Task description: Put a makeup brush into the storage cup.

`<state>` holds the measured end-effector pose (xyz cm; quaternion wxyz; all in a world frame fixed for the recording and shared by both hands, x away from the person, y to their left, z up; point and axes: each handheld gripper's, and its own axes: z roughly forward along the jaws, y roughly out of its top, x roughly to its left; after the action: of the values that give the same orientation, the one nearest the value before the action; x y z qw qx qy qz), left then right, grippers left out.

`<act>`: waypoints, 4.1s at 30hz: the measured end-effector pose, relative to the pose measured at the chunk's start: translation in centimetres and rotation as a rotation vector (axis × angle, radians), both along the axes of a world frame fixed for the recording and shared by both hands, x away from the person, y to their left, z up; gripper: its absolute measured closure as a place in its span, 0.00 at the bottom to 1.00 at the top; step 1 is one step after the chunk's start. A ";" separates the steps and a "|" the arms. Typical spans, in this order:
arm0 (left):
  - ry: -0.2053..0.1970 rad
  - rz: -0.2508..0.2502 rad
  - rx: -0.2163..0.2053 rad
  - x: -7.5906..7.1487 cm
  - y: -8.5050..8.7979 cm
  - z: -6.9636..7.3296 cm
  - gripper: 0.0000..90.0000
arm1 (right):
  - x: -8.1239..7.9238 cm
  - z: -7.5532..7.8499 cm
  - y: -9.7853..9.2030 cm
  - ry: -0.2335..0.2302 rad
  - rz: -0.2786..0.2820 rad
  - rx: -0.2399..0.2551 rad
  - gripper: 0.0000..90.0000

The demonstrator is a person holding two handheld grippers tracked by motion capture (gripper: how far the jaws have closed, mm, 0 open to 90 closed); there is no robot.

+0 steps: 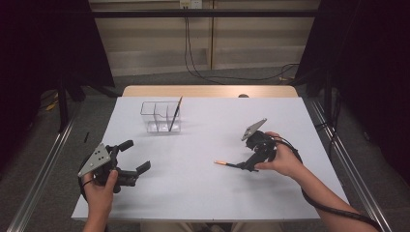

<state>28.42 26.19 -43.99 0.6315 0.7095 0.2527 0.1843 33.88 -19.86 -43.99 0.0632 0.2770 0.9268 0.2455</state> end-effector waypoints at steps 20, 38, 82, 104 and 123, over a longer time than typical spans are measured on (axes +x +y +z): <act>0.005 0.000 0.006 0.0 -0.2 0.0 0.01 | 0.2 -0.1 0.2 0.062 0.048 -0.115 0.22; -0.002 0.002 0.009 0.0 0.0 0.1 0.01 | 0.1 -0.4 0.2 0.077 0.098 -0.170 0.40; 0.004 0.006 0.026 0.1 0.0 -0.1 0.01 | 0.0 -0.8 1.4 0.186 0.198 -0.281 0.95; 0.001 0.005 0.037 0.0 0.0 0.0 0.01 | -0.1 -0.7 1.9 0.170 0.218 -0.322 0.95; 0.002 -0.001 0.038 0.0 -0.2 0.0 0.01 | -0.2 -0.5 1.7 0.173 0.218 -0.295 0.95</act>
<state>28.43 26.00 -43.97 0.6176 0.7218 0.2496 0.1879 33.65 -18.20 -44.53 -0.0037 0.1829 0.9792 0.0879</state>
